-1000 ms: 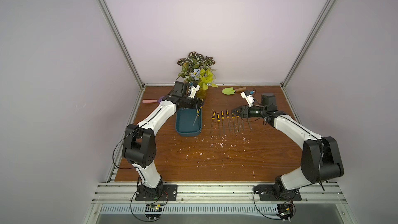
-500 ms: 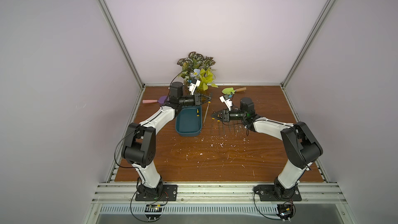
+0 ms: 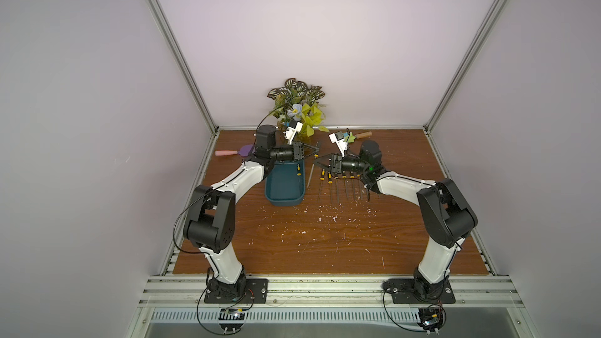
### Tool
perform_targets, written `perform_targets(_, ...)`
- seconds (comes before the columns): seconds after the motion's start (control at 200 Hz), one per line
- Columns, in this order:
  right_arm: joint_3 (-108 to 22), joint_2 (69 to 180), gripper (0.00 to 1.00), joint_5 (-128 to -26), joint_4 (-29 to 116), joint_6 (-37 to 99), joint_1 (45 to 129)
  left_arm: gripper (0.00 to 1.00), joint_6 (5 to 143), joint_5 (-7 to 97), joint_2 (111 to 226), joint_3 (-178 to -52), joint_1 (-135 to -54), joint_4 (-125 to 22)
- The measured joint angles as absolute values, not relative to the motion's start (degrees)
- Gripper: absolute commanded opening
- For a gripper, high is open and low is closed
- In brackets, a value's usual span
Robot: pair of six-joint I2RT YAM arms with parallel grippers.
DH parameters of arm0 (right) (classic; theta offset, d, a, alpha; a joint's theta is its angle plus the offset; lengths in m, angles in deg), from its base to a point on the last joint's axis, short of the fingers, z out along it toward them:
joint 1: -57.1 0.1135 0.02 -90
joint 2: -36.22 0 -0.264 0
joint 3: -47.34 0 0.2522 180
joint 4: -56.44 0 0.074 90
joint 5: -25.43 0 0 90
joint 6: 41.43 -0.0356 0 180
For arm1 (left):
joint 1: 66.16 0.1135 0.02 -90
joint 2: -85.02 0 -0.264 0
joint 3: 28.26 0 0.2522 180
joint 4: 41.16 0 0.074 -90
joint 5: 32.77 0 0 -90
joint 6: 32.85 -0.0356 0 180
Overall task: Take the file tool out of the storage box
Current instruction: Pick up the file tool from the storage box, then place the file tool at the center of the board.
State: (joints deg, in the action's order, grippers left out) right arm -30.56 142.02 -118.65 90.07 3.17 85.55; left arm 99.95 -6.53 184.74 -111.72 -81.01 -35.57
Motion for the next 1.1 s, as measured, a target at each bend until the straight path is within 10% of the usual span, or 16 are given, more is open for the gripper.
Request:
perform_targets(0.19,-31.8,143.4,0.0,-118.4,90.0,0.1,85.9,0.08,97.8,-6.0,184.6,-111.7,-80.6,-35.9)
perform_targets(0.365,-31.8,143.1,0.0,-116.4,85.3,3.0,85.8,0.99,95.7,-5.1,183.7,-111.7,-79.9,-38.9)
perform_targets(1.096,-57.8,144.0,0.0,-68.1,-5.4,47.3,65.4,1.0,72.7,21.0,185.0,-119.2,-77.0,-73.7)
